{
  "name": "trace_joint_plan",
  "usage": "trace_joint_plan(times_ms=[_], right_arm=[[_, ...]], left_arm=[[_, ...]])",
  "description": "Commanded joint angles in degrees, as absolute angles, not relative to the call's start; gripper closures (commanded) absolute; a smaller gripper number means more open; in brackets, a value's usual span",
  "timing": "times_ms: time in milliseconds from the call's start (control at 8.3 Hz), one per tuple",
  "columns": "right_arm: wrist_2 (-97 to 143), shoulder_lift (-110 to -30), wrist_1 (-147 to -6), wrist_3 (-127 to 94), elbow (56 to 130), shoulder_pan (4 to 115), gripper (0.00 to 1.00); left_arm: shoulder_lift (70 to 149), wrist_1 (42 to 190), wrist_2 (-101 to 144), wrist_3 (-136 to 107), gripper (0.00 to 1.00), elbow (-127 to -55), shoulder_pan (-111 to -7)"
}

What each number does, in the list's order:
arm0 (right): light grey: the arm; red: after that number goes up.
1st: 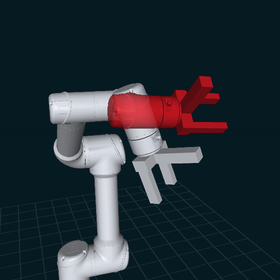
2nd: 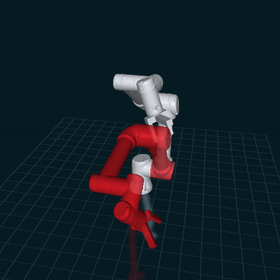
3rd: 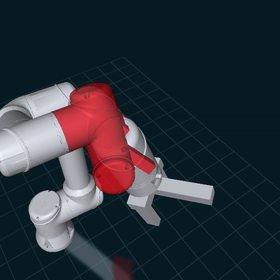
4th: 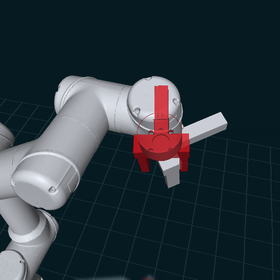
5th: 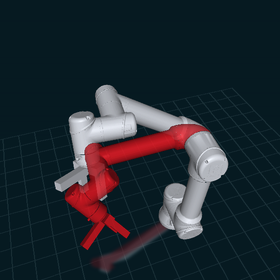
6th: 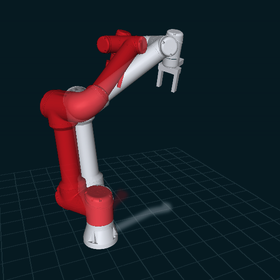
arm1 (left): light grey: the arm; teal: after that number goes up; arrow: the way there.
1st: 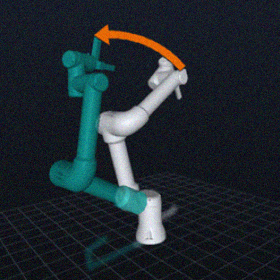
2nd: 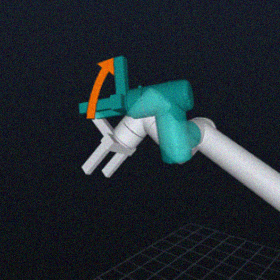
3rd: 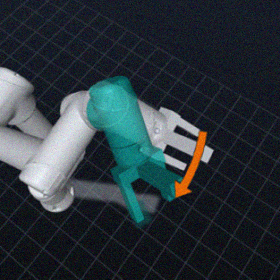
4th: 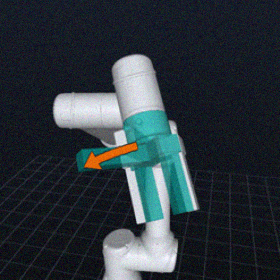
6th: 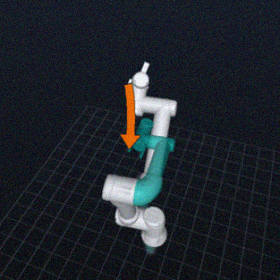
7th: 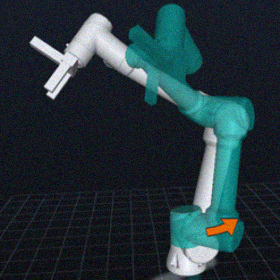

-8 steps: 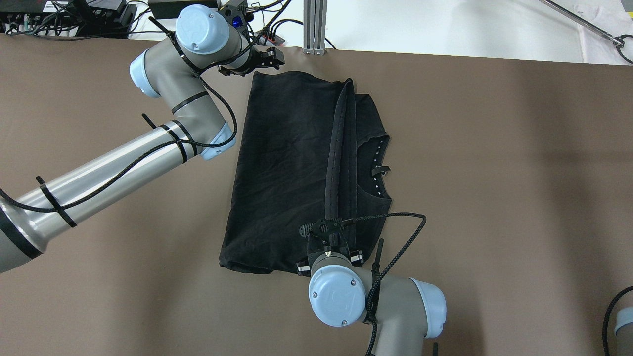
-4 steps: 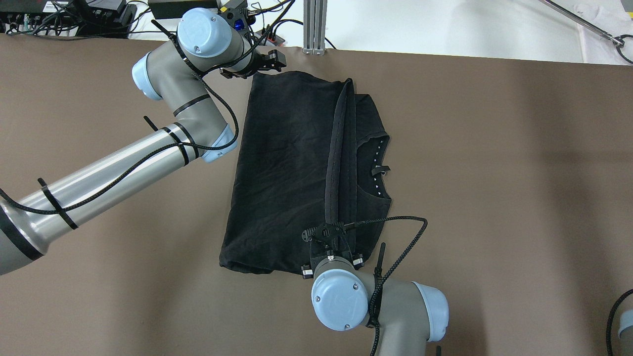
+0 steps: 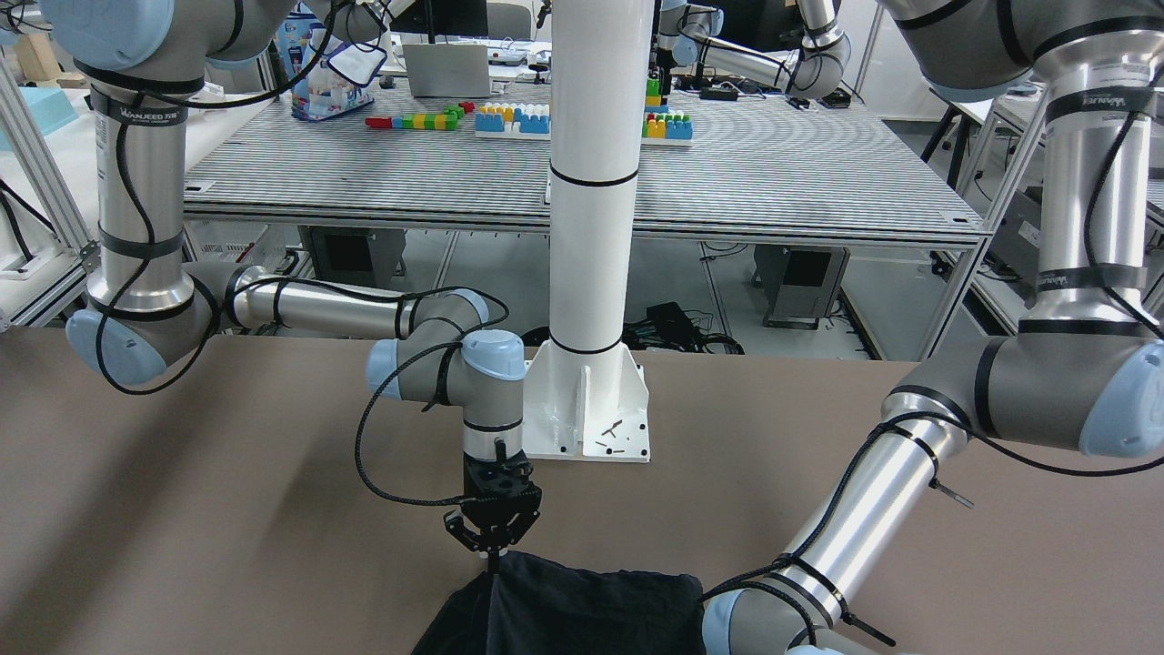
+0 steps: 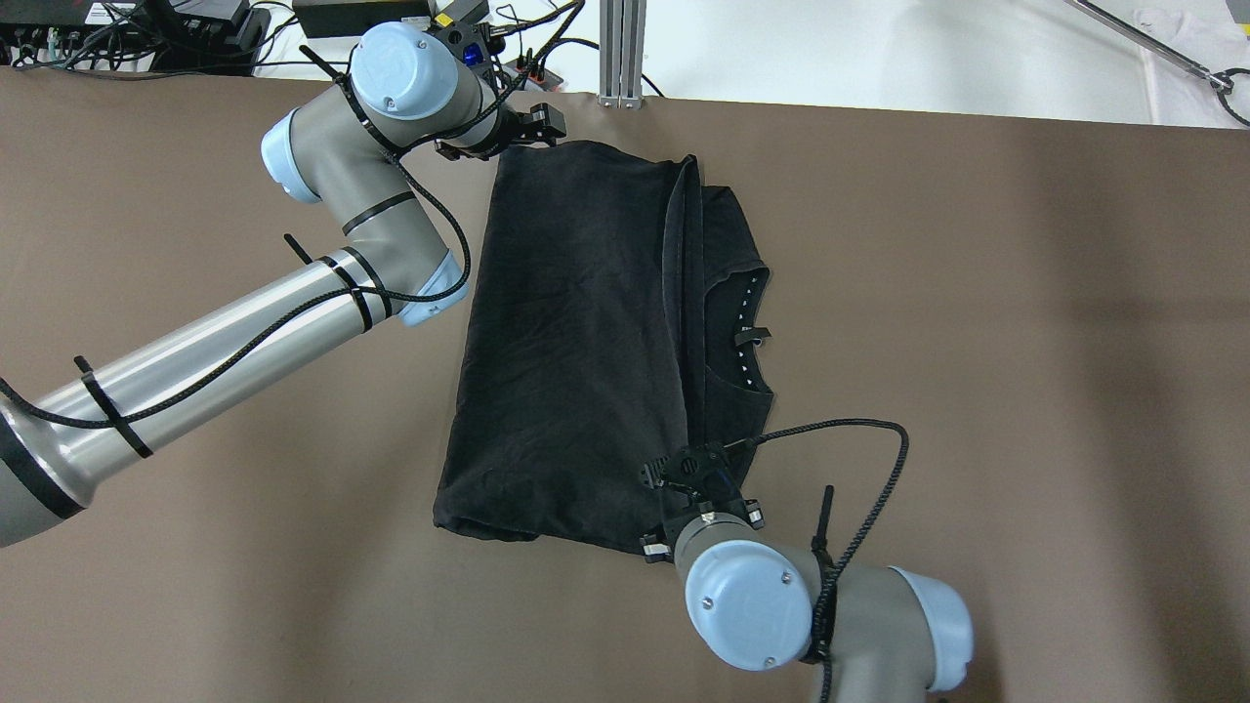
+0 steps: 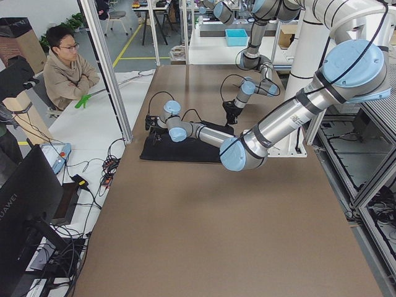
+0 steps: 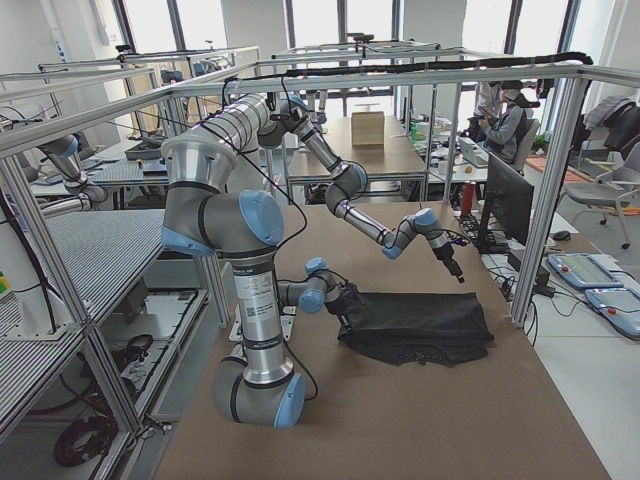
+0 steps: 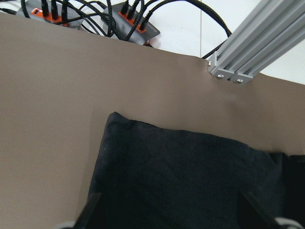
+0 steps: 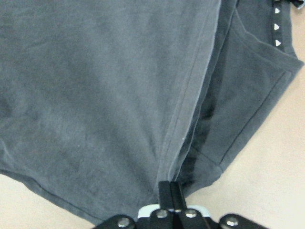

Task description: Fold clothes

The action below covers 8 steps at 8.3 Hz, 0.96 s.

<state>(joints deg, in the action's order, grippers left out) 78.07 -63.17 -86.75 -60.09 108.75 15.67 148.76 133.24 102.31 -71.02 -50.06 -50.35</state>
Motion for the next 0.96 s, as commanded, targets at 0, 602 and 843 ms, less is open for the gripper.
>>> trace_joint_plan(times_ms=[0,602,843], right_arm=[[77.2,-71.3,-86.6,-63.8,114.9,12.0,1.00],[77.1,-74.8,-85.8,-70.5,116.8,11.2,0.05],[77.3,-73.6,-85.9,-69.9,116.6,14.5,0.05]], left_arm=[[148.7,133.2,102.2,-71.3,0.00,-50.5,-50.3],[148.4,133.2,102.3,-71.6,0.00,-50.8,-50.3],[148.5,133.2,102.3,-71.9,0.00,-51.4,-50.3]])
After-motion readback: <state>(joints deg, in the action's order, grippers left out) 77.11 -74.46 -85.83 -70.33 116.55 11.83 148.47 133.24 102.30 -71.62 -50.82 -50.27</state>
